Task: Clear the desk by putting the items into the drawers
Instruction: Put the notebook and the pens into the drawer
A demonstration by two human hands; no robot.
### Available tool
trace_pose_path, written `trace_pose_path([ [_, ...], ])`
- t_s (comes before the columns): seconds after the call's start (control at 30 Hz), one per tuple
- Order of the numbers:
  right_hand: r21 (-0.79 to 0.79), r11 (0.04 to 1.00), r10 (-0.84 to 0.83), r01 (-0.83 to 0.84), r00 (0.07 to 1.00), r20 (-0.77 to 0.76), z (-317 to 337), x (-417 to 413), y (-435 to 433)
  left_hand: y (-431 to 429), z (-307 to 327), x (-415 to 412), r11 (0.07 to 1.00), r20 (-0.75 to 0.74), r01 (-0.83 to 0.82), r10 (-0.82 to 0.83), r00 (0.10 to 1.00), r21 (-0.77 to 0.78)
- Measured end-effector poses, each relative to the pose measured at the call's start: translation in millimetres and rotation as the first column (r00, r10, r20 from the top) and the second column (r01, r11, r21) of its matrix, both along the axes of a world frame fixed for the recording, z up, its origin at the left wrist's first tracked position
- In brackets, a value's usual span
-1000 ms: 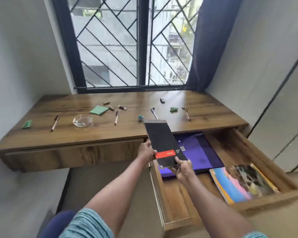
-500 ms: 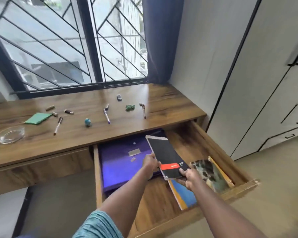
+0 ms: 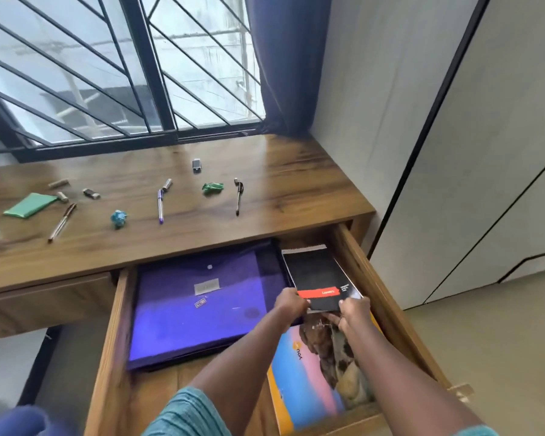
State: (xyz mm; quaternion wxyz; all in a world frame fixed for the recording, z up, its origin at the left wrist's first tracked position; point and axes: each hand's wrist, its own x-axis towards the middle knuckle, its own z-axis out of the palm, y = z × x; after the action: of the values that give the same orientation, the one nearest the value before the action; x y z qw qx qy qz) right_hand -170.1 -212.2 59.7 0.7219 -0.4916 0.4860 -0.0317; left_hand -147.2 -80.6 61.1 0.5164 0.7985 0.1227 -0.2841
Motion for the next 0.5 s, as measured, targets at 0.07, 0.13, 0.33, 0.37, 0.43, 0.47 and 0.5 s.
trace_pose_path([
  [0.07,0.024,0.999,-0.027,0.027,1.000,0.004,4.8,6.1,-1.6,-5.4,17.4,-6.9,0.999,-0.011,0.036,-0.036,0.999,0.010],
  [0.13,0.023,0.999,-0.031,0.031,1.000,-0.004,3.3,11.4,-2.8,-8.8,27.1,-9.7,0.994,0.015,0.086,-0.088,0.996,0.074],
  [0.33,0.022,0.997,0.070,-0.069,0.995,-0.071,8.4,22.4,-7.3,-19.7,27.3,-6.8,0.938,0.060,0.138,-0.165,0.984,0.319],
  [0.37,0.004,0.996,0.088,-0.088,0.993,-0.082,9.4,22.7,-9.4,-21.6,26.1,-7.3,0.932,0.062,0.134,-0.164,0.985,0.336],
  [0.43,-0.030,0.992,0.117,-0.121,0.987,-0.113,9.3,22.5,-14.2,-25.1,24.6,-10.5,0.916,0.068,0.143,-0.181,0.981,0.374],
  [0.47,-0.038,0.989,0.136,-0.142,0.983,-0.126,8.7,22.2,-15.8,-26.4,22.6,-11.7,0.907,0.070,0.148,-0.190,0.979,0.396],
  [0.5,-0.041,0.985,0.162,-0.169,0.976,-0.142,8.5,21.7,-16.6,-27.4,20.0,-12.6,0.899,0.072,0.150,-0.197,0.978,0.412],
])
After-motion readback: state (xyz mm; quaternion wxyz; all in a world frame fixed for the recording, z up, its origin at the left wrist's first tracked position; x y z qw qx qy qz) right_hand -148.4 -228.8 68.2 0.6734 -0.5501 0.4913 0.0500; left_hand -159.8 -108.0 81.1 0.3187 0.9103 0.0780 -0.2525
